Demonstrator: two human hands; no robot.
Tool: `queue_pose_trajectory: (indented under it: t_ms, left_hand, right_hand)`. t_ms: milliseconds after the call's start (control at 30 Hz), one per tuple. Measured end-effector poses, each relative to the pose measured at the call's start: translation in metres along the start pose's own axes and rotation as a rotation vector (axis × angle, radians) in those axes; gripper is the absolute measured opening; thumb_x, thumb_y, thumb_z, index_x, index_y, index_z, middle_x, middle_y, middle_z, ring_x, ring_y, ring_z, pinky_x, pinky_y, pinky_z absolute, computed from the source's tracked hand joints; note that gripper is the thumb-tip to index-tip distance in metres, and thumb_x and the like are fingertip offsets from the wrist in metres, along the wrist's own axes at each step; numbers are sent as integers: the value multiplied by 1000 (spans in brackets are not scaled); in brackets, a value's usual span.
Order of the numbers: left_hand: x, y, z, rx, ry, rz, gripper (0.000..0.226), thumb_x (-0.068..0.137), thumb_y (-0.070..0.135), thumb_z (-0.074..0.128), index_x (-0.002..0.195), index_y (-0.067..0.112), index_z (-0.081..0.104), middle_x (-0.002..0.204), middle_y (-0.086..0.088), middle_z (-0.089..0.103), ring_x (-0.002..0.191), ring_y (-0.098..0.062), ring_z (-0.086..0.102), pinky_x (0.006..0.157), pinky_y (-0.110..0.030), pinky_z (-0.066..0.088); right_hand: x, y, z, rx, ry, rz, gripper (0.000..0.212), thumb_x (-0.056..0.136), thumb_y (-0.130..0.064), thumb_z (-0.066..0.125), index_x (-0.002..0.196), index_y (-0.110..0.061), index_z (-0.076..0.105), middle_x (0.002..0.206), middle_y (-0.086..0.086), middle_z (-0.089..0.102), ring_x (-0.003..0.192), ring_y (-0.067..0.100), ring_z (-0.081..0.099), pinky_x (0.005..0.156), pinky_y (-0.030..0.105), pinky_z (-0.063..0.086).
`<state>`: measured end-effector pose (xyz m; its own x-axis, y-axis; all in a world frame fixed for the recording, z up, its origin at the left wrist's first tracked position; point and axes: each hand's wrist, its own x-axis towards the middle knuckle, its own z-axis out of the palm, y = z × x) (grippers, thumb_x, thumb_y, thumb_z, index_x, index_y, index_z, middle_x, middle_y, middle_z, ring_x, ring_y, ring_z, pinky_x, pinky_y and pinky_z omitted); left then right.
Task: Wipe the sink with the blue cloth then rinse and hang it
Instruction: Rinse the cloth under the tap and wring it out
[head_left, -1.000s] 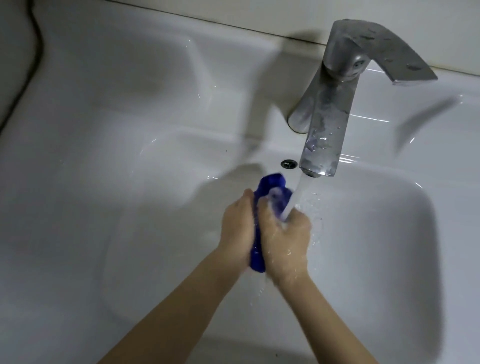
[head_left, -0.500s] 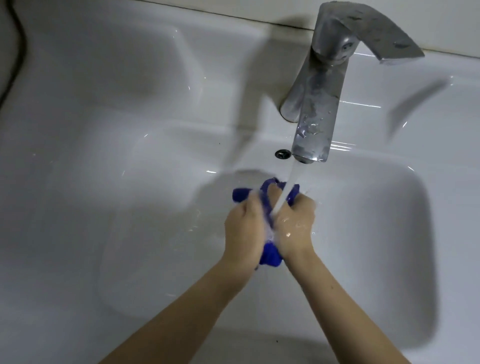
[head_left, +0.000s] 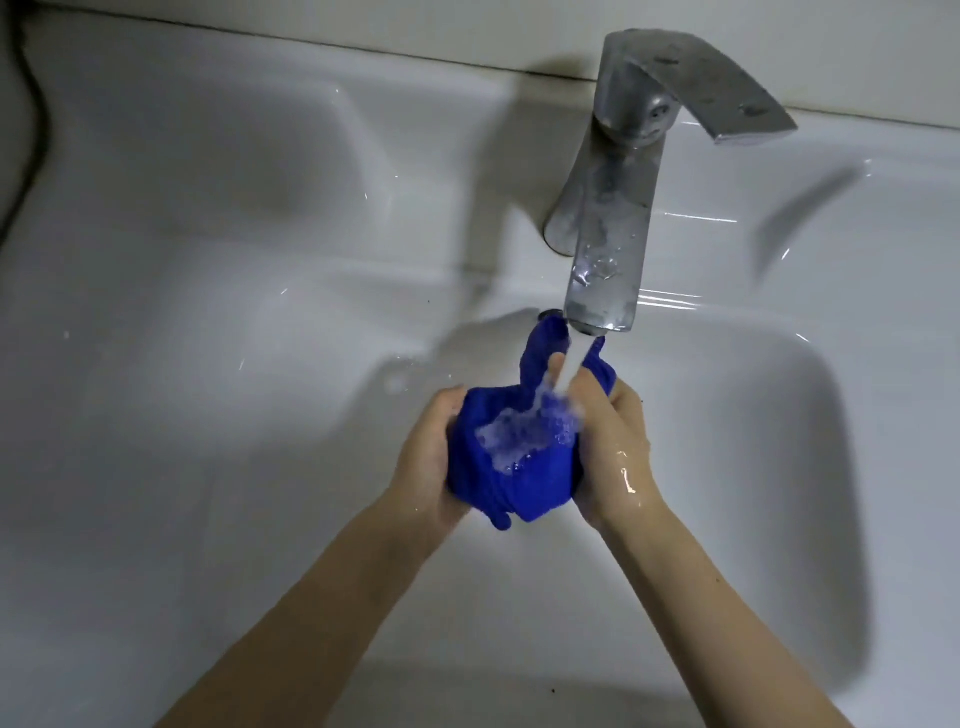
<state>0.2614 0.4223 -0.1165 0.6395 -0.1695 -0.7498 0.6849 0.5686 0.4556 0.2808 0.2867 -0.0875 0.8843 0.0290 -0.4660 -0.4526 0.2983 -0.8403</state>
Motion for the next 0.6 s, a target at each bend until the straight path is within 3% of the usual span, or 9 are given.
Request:
queue_pose_trajectory:
  t_ms: [100,200,267,400,467,533,600]
  left_hand:
    - [-3,13,5,37,-63,-122,53,93,59,49,99,15,78,106,-13,74,89,-29,73,77,-40,60]
    - [0,12,12,158,52,79,32,93,46,61,97,15,68,101,-10,75,88,-26,74,71,-40,62]
    - [-2,12,11,176,104,231,23,88,41,68,90,19,60,93,-8,73,84,-26,72,77,-47,60]
    - [-4,9,13,202,74,294,29,72,50,73,87,26,66,92,-1,75,82,-21,74,72,-40,62]
    - [0,7,15,140,123,262,34,79,51,71,94,20,69,94,-3,77,84,-22,75,67,-36,60]
    - [4,6,15,20,99,105,42,94,50,57,96,12,74,93,-10,77,84,-25,75,70,-35,59]
    - [4,0,15,-75,-39,-9,50,99,42,44,73,11,75,75,-9,74,70,-21,72,67,-29,58]
  right_hand:
    - [-6,-2,1,39,-129,26,15,78,-31,70,77,-17,66,69,5,63,60,17,64,54,29,52]
    - [-7,-1,-9,-141,-115,-13,24,85,-31,66,86,-8,66,76,9,67,69,21,68,59,30,54]
    - [-3,-3,-22,-275,-65,-22,26,85,-29,61,89,-3,62,74,7,65,68,18,65,59,27,52]
    - [7,-6,-19,-357,-42,55,48,82,-41,66,98,3,59,77,12,62,70,19,64,62,28,52]
    - [2,-4,-3,-324,56,-31,34,84,-31,75,93,-1,60,72,5,66,65,13,66,58,22,52]
    - [-12,4,14,-348,158,-180,20,86,-23,73,80,-11,58,63,-5,63,56,6,63,52,19,49]
    - [-28,16,29,-490,111,-270,24,83,-37,69,75,-19,55,61,-6,61,55,10,61,52,20,48]
